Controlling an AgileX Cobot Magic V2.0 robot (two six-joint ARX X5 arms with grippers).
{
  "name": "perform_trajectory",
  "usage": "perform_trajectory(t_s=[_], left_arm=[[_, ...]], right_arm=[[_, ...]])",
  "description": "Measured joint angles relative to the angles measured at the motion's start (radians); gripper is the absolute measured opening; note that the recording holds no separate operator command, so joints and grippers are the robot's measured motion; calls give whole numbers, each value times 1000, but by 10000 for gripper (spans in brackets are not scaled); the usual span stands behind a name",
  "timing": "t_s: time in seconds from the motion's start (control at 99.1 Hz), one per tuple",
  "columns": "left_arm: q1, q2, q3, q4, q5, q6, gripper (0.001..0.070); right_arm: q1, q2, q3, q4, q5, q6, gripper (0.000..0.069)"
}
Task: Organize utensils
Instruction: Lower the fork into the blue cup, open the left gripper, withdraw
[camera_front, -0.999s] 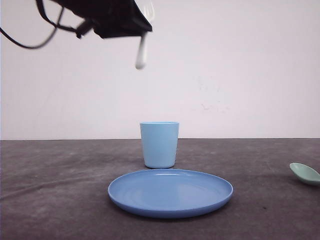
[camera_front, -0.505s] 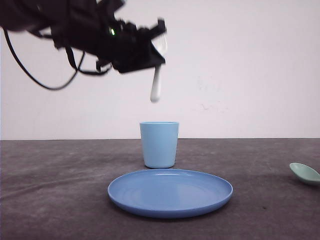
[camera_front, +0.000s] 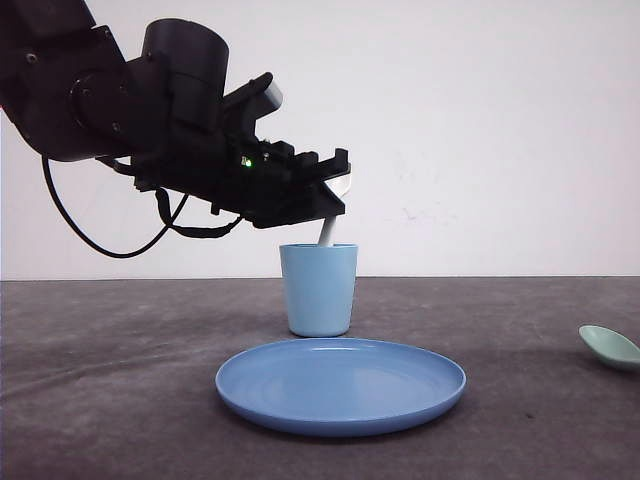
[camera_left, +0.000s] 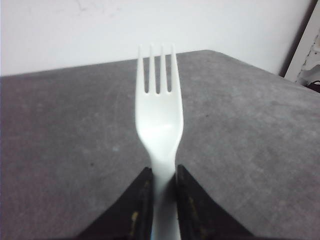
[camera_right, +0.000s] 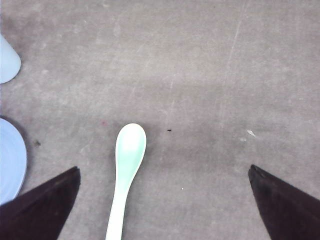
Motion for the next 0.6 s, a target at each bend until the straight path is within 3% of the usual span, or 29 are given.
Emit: perform_trajectory(t_s=[0.595], left_arm=[[0,0,0,-80,0,2,53]], right_arm=[[0,0,0,0,0,0,680]])
